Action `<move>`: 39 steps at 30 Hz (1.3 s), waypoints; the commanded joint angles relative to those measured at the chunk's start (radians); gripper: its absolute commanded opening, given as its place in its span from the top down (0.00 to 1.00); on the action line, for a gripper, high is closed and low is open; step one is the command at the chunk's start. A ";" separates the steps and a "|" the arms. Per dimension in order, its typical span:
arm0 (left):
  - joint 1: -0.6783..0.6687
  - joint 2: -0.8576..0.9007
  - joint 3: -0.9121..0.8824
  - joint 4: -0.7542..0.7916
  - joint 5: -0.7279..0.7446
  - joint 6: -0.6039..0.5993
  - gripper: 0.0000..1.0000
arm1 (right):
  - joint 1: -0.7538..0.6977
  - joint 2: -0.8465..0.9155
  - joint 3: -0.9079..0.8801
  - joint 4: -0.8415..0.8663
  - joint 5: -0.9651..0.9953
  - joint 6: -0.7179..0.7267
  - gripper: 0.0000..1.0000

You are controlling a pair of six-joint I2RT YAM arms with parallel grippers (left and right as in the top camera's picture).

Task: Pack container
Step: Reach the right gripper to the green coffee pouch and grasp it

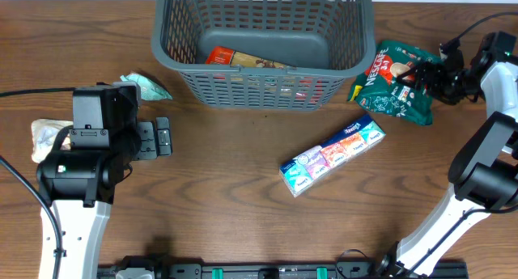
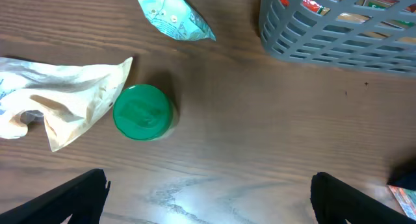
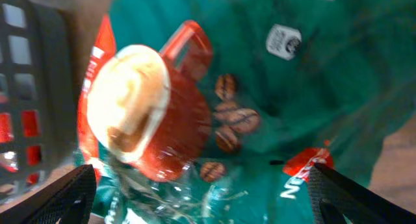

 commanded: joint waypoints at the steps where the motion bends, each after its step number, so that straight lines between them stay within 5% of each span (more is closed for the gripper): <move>1: 0.005 -0.005 0.022 -0.002 -0.011 -0.005 0.01 | -0.012 -0.008 -0.006 0.001 0.058 -0.004 0.15; 9: 0.005 -0.005 0.022 -0.002 -0.011 -0.005 0.01 | -0.083 -0.009 0.048 -0.016 0.116 0.152 0.14; 28: 0.005 -0.005 0.022 -0.007 0.000 -0.005 0.01 | -0.020 0.008 0.044 0.006 0.051 0.068 0.01; 39: 0.005 -0.005 0.022 -0.013 0.000 -0.005 0.01 | 0.013 0.174 0.044 0.011 0.018 0.026 0.01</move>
